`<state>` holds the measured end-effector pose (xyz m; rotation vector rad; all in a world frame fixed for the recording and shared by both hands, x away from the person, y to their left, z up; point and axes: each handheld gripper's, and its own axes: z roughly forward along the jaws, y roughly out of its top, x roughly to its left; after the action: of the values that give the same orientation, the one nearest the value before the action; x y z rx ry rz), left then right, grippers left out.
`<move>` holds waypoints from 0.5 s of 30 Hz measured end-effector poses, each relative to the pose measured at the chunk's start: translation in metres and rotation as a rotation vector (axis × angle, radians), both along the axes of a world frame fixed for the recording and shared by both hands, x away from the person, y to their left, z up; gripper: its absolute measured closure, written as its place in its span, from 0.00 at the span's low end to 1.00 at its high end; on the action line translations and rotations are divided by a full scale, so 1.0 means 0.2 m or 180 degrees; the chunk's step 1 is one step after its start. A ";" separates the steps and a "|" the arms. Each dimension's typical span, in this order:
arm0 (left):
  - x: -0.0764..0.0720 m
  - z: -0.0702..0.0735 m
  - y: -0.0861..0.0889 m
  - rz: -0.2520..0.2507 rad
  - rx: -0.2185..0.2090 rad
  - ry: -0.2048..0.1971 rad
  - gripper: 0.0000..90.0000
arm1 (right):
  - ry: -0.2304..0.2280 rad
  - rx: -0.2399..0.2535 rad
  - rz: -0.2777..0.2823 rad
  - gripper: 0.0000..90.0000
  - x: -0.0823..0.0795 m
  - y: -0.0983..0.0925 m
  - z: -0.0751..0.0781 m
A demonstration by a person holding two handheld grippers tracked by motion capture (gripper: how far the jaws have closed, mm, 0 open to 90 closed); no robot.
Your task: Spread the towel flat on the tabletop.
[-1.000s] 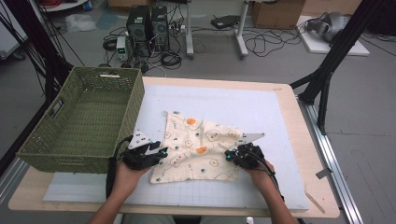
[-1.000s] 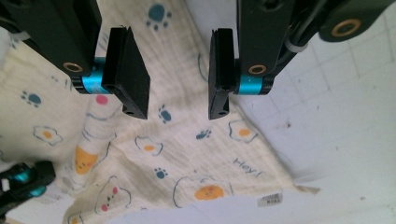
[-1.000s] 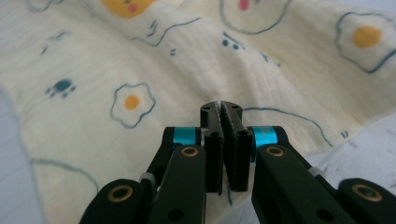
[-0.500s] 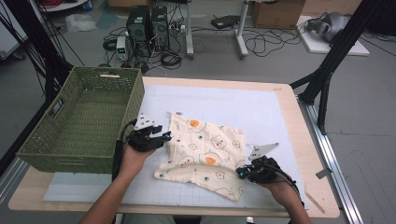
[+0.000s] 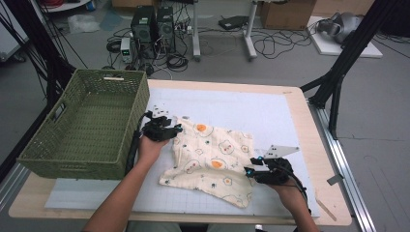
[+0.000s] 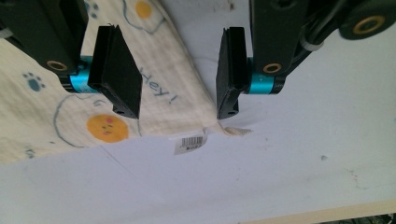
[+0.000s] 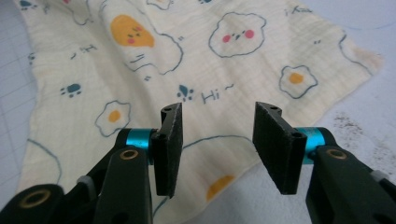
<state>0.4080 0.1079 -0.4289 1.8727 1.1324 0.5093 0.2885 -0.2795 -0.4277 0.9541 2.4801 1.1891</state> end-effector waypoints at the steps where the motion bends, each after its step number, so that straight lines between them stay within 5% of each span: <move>1: 0.01 -0.01 -0.01 0.0001 0.0009 -0.0024 0.56 | 0.0002 0.0007 -0.0050 0.56 0.00 0.00 0.00; 4: 0.06 -0.04 -0.04 -0.0008 0.0085 0.0092 0.55 | -0.0032 0.0009 -0.0099 0.55 0.01 -0.01 0.00; 11: 0.09 -0.09 -0.12 -0.0067 0.0374 0.0089 0.62 | -0.0077 0.0018 -0.0196 0.52 0.03 -0.02 0.00; 15: 0.08 -0.10 -0.16 -0.0292 0.0661 -0.0116 0.92 | -0.0061 0.0010 -0.0280 0.50 0.06 -0.03 -0.01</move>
<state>0.4239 0.0759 -0.4492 2.0747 0.9956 0.6260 0.3003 -0.2851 -0.4293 1.0363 2.3956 1.1693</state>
